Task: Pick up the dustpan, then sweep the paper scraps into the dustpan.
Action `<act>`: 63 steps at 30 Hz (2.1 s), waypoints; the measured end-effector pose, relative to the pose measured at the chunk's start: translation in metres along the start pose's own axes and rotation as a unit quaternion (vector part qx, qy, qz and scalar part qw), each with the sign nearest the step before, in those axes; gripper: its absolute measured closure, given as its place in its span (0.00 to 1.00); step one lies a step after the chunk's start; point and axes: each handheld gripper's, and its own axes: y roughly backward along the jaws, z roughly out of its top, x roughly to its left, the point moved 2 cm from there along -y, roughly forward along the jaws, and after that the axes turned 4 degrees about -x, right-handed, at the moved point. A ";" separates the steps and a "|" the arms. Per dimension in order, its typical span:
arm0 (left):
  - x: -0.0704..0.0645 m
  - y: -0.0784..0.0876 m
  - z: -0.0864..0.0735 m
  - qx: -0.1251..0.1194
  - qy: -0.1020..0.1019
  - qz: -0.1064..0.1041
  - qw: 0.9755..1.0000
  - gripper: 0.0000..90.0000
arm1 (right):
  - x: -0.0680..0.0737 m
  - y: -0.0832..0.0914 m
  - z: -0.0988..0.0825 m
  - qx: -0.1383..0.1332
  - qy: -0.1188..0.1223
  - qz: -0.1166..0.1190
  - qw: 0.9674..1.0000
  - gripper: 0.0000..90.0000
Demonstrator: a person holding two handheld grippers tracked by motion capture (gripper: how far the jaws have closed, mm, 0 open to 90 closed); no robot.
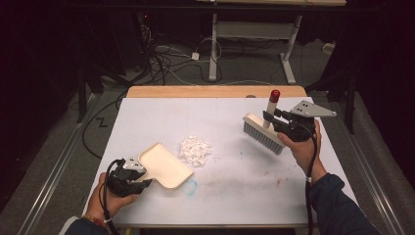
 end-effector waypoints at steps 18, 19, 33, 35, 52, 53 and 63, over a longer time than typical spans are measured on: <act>0.001 -0.001 0.002 0.008 -0.007 -0.004 1.000 0.70 | 0.010 -0.037 0.014 -0.003 -0.006 0.012 1.000 0.78; 0.001 -0.001 0.002 0.009 -0.008 -0.004 1.000 0.70 | 0.012 -0.041 0.016 0.000 -0.004 0.012 1.000 0.78; 0.001 -0.003 0.002 0.010 -0.001 -0.006 1.000 0.70 | 0.030 -0.081 0.018 0.005 0.001 0.006 1.000 0.78; 0.002 -0.004 0.003 0.013 -0.002 -0.007 1.000 0.70 | 0.034 -0.089 0.018 0.006 0.009 -0.007 1.000 0.78; 0.000 -0.003 0.003 0.022 -0.018 -0.007 1.000 0.71 | 0.086 -0.153 0.027 0.018 0.052 0.027 0.998 0.78; 0.000 -0.003 0.003 0.022 -0.018 -0.007 1.000 0.70 | 0.086 -0.153 0.027 0.018 0.052 0.027 0.998 0.78; -0.001 -0.003 0.008 0.024 -0.021 -0.010 0.999 0.70 | 0.106 -0.162 0.019 0.019 0.059 0.070 0.996 0.78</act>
